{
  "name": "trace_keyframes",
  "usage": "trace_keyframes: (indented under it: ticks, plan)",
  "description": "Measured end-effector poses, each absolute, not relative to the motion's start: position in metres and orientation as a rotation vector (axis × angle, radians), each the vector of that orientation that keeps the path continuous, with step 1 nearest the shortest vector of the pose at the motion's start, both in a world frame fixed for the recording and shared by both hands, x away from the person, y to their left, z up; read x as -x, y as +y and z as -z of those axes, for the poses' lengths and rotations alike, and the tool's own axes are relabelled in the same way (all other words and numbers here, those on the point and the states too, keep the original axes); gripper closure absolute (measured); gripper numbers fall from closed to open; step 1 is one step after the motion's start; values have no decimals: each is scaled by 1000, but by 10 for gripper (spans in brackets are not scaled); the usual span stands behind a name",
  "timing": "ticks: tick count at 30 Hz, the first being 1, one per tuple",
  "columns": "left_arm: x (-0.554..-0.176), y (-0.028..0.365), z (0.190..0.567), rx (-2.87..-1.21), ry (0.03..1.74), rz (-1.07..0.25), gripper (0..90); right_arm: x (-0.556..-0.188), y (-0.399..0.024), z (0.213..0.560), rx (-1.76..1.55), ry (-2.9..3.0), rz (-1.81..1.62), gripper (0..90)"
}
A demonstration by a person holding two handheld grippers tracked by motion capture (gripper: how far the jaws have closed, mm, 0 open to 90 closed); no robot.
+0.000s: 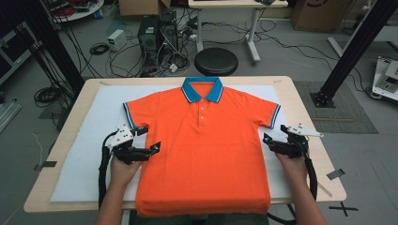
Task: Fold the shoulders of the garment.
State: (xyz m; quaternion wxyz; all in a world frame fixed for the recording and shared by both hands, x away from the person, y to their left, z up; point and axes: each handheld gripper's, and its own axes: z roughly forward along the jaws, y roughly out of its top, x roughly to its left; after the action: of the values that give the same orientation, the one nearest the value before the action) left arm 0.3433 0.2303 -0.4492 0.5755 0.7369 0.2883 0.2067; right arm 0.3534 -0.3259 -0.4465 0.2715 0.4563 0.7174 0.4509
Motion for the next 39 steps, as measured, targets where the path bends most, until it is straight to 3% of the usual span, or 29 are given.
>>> trace_keyframes:
  ticks: [25,39]
  plan:
    - [-334,221,449,-1754,651,-616,179,-351,-317,447,-1150,1961,-1143,169]
    - [-337,224,449,-1743,686,-593,187,-352,-322,447,-1203,1950,-1174,169]
